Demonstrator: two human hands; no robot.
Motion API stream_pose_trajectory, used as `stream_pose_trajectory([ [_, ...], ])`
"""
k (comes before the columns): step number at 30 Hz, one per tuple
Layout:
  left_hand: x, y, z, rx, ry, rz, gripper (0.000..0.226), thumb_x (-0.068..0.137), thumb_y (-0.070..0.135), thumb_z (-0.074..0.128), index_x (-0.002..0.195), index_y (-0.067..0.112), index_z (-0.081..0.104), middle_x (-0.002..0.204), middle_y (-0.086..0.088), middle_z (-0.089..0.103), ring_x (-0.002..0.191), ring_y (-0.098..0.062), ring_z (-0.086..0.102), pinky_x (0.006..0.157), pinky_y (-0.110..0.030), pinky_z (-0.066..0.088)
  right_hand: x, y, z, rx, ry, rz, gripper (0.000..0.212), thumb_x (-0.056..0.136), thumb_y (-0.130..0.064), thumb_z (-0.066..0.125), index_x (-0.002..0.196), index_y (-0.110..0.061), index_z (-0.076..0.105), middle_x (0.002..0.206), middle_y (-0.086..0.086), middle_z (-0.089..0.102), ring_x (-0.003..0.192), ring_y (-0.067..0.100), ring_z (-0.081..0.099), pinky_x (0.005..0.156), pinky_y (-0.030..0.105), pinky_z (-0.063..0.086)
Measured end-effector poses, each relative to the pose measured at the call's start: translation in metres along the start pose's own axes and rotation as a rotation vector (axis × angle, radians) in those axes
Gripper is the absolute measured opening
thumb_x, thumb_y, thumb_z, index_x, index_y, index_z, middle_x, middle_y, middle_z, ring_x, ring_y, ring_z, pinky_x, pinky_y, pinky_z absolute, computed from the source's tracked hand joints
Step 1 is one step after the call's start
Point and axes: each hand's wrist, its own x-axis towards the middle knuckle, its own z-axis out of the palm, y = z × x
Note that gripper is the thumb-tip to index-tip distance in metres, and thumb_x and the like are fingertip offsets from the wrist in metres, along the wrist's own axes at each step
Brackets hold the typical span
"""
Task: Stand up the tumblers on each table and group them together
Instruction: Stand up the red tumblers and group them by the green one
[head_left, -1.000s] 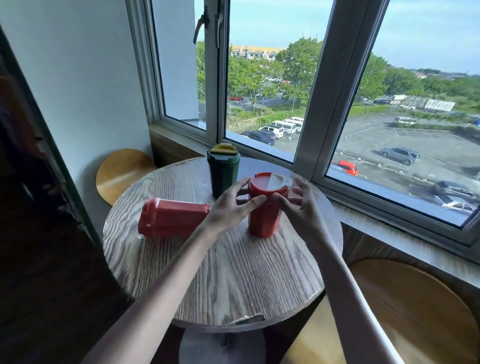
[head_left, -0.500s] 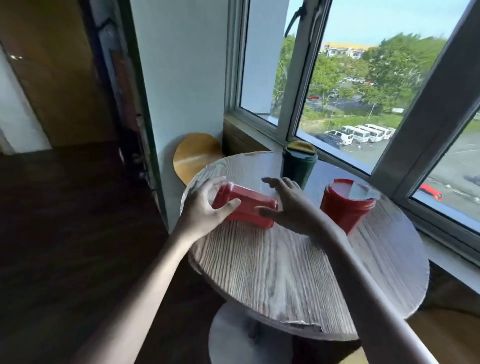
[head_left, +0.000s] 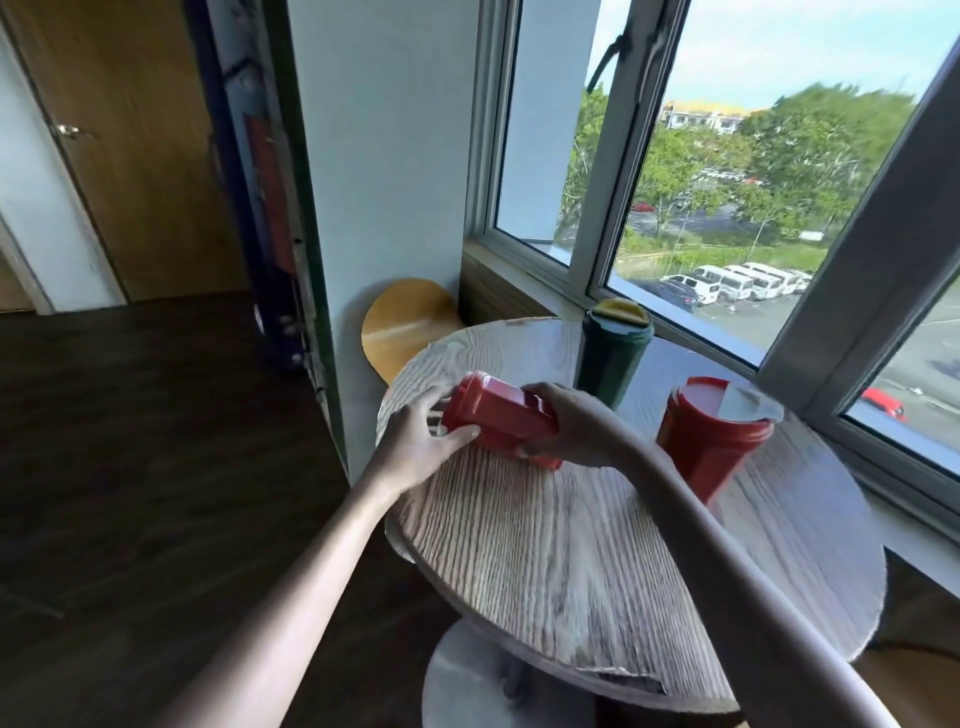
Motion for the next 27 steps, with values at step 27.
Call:
stream_pose_trajectory([
  [27,0.04,0.054,0.032,-0.507,-0.196,0.108,0.073,0.058,0.028,0.086,0.124,0.026,0.055,0.123,0.005,0.063,0.11,-0.013,0.063,0.087,-0.025,0.053,-0.04,0.014,0.016,0.899,0.481,0.092,0.071,0.078,-0.003,0.072,0.139,-0.017,0.038,0.122,0.009,0.057,0.104,0.006,0.056,0.08,0.013,0.049],
])
